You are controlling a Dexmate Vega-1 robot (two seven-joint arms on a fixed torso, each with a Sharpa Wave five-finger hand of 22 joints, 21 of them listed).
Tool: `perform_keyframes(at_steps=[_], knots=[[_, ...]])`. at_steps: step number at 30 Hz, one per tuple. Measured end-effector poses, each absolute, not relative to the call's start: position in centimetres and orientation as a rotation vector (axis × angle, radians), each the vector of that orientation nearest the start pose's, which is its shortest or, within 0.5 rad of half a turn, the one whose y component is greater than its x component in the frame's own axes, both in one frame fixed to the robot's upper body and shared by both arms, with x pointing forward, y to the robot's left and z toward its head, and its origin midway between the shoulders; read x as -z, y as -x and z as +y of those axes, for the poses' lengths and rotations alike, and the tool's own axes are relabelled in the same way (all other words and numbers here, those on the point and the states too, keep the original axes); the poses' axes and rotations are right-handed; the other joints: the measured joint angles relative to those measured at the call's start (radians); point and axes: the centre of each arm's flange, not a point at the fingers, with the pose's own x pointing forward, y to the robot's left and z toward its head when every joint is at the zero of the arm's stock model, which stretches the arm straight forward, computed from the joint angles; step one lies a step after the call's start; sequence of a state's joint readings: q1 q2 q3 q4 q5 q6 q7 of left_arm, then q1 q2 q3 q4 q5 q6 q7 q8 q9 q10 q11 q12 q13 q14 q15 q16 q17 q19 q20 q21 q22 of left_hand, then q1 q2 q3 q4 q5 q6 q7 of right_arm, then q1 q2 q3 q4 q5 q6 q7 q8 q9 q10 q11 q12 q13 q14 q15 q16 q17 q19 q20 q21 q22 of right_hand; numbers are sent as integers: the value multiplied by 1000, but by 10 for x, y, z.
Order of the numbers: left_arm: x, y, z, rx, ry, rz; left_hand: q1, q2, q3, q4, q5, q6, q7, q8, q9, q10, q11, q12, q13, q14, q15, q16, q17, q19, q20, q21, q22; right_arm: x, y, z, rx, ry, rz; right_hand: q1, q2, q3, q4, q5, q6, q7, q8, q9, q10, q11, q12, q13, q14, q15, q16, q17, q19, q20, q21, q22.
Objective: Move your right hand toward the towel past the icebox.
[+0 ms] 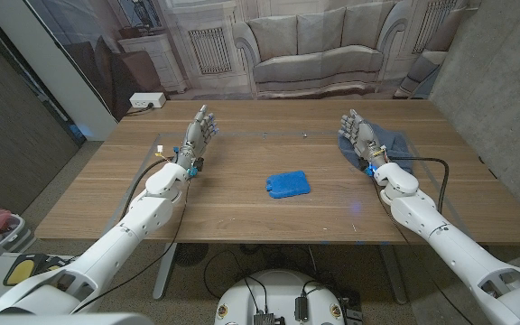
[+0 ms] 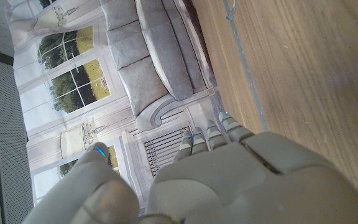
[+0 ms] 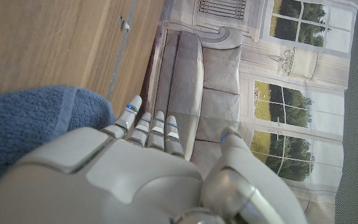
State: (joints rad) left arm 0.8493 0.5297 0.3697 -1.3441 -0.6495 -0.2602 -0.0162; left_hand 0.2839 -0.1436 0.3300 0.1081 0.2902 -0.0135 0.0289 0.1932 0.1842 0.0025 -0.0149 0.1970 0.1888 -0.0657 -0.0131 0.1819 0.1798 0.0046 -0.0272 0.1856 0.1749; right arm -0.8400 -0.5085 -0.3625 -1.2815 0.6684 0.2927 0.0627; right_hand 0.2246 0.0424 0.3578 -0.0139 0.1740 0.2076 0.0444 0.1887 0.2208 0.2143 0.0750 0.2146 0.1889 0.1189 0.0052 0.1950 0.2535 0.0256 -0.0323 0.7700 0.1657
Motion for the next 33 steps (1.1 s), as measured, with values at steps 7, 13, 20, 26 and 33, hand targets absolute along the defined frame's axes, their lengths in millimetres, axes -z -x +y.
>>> perform_keyframes(at_steps=[7, 13, 20, 26, 33], knots=[[18, -644, 286, 215, 22, -586, 0, 0, 0, 0, 0, 0, 0, 0, 0, 0, 0, 0, 0, 0, 0, 0, 0, 0, 0, 0, 0, 30, -655, -297, -234, -59, -588, 0, 0, 0, 0, 0, 3, -3, 0, -3, 0, 0, 0, 0, 0, 0, 0, -3, 0, 0, 1, 0], [15, -642, 284, 219, 19, -590, 3, 3, 0, 0, 0, 6, 5, 0, 0, 0, 0, 0, 0, 0, 0, 0, 0, 0, 0, 0, 0, 28, -654, -299, -241, -60, -595, 0, 0, 0, 0, 0, 3, -3, 0, -5, 5, -5, 0, 0, 6, -6, 0, -7, 5, -5, 1, 0], [11, -637, 281, 219, 19, -603, 5, 5, 0, 0, 0, 16, 9, 8, 0, 5, -5, 7, 0, 8, 0, 2, 0, 0, 0, 8, 0, 27, -647, -298, -262, -53, -608, 4, 4, 0, 0, 0, 3, -3, 0, -7, 13, 2, 4, 0, 11, 0, 5, -11, 9, -1, -6, 0], [6, -632, 279, 216, 10, -619, 11, 11, 0, 0, 6, 25, 7, 8, 0, 15, -6, 7, 0, 17, 1, 8, 0, 5, -5, 8, 0, 25, -642, -299, -276, -52, -620, 4, 4, 0, 0, 0, 3, -3, 4, -12, 18, -4, 4, 0, 11, 0, 5, -12, 9, -1, -6, 0], [3, -629, 277, 215, 2, -624, 18, 18, -3, -3, 10, 57, 14, 16, 0, 56, -5, 22, -2, 56, 3, 15, 0, 41, -9, 20, 0, 24, -638, -300, -291, -58, -631, 7, 7, -5, -5, 0, 13, -5, 4, -12, 18, -4, 8, 0, 11, 0, 5, -17, 14, -7, -12, 0]])
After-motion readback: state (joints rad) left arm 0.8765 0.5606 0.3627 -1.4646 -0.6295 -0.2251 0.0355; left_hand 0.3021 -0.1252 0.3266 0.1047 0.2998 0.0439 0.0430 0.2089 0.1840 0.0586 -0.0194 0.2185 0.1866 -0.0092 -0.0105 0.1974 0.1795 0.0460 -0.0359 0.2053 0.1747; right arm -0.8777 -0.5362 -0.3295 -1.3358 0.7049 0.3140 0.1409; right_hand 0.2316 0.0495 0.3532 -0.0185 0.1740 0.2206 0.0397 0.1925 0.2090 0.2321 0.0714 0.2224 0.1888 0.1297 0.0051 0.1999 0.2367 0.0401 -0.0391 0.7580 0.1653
